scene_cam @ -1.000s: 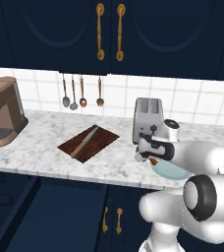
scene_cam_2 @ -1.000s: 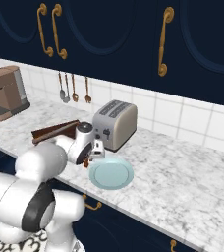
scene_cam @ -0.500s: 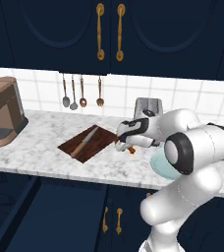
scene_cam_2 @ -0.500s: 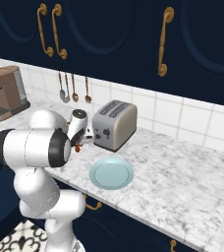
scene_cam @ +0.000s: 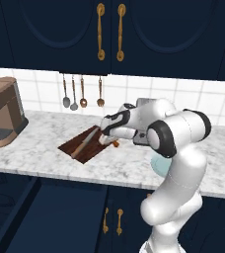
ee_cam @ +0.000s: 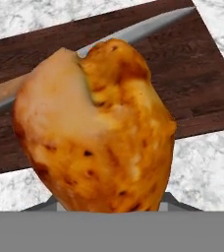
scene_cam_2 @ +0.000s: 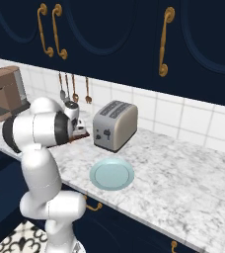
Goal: Pick up the knife from the drawer and place it on the cutting board. Then place the meat from the plate to the cutting board.
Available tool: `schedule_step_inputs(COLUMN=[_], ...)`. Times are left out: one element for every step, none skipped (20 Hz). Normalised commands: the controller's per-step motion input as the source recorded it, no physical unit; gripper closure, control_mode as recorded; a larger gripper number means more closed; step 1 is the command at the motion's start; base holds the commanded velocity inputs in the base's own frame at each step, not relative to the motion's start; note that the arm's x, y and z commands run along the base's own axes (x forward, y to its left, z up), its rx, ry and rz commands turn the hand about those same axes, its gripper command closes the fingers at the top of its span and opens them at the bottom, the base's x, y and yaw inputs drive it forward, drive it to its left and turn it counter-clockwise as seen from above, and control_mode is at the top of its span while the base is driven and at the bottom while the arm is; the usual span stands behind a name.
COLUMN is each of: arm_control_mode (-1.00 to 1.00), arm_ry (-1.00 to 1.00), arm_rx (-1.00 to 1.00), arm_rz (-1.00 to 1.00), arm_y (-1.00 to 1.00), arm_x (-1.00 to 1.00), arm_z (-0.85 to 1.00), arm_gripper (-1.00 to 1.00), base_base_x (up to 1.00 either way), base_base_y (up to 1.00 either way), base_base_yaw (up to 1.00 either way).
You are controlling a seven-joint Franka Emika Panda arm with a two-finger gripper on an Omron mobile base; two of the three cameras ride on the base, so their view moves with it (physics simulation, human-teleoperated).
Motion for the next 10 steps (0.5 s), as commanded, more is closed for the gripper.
schedule_step_inputs(arm_control_mode=[-1.0,-1.0,-1.0,-1.0,-1.0,-1.0,-1.0,-1.0,-1.0,-1.0], arm_ry=[0.0,0.0,0.0,0.0,0.0,0.0,0.0,0.0,0.0,0.0], arm_rx=[0.0,0.0,0.0,0.0,0.0,0.0,0.0,0.0,0.0,0.0], arm_rz=[0.0,0.0,0.0,0.0,0.0,0.0,0.0,0.0,0.0,0.0], arm_y=[0.52,0.51,0.49,0.44,0.4,0.34,0.31,0.26,0.23,0.21], arm_x=[0.48,0.47,0.46,0.44,0.39,0.36,0.41,0.45,0.42,0.39], arm_z=[-0.23,-0.26,-0.24,-0.24,-0.23,-0.19,-0.17,-0.13,-0.14,-0.16], arm_gripper=[1.0,1.0,1.0,1.0,1.0,1.0,1.0,1.0,1.0,1.0], base_base_x=[0.0,0.0,0.0,0.0,0.0,0.0,0.0,0.0,0.0,0.0], base_base_y=[0.0,0.0,0.0,0.0,0.0,0.0,0.0,0.0,0.0,0.0], base_base_yaw=[0.0,0.0,0.0,0.0,0.0,0.0,0.0,0.0,0.0,0.0])
